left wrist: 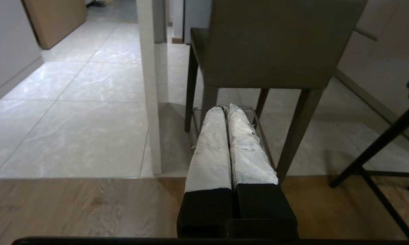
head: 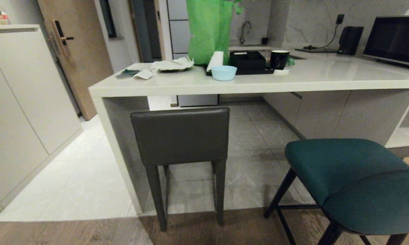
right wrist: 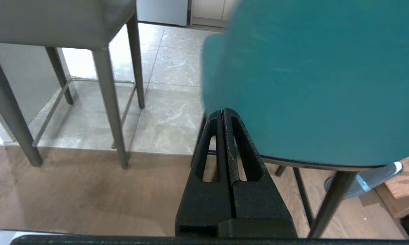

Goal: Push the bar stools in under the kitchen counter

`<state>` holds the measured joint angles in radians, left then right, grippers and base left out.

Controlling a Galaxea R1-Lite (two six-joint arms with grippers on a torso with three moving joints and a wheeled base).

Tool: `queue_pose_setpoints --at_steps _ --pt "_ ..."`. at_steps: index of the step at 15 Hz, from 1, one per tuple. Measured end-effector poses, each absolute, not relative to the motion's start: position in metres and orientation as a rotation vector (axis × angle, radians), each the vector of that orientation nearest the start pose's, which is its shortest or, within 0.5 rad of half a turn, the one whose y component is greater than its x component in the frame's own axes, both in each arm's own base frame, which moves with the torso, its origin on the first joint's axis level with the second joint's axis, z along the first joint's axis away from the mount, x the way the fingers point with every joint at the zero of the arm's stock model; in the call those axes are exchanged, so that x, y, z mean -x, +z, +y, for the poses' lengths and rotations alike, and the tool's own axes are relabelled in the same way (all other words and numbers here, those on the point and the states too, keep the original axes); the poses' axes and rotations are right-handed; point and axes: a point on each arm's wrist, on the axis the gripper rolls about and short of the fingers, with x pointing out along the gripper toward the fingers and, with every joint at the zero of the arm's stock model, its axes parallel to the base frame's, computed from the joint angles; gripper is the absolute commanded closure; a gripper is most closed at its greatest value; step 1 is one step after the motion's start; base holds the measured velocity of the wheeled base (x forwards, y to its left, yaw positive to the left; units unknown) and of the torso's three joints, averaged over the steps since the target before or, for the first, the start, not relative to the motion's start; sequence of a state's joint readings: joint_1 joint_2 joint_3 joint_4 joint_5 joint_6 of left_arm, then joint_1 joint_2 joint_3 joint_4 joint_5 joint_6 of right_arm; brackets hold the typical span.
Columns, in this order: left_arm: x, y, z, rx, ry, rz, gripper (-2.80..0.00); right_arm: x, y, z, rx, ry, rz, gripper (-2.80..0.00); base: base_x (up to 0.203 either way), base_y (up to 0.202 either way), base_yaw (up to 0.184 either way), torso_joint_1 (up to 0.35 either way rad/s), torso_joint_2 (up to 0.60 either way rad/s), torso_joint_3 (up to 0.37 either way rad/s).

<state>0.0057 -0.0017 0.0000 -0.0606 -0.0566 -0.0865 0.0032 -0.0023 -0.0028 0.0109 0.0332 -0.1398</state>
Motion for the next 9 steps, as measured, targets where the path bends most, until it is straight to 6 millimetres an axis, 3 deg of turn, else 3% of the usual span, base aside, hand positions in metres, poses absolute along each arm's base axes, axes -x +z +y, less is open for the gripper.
queue_pose_setpoints --at_steps 9 --pt "0.0231 0.0815 -0.0014 0.084 -0.052 -0.059 0.0 0.0232 0.0752 0.0007 0.14 0.036 0.003 0.0 0.0 -0.195 0.001 0.002 0.0 0.003"
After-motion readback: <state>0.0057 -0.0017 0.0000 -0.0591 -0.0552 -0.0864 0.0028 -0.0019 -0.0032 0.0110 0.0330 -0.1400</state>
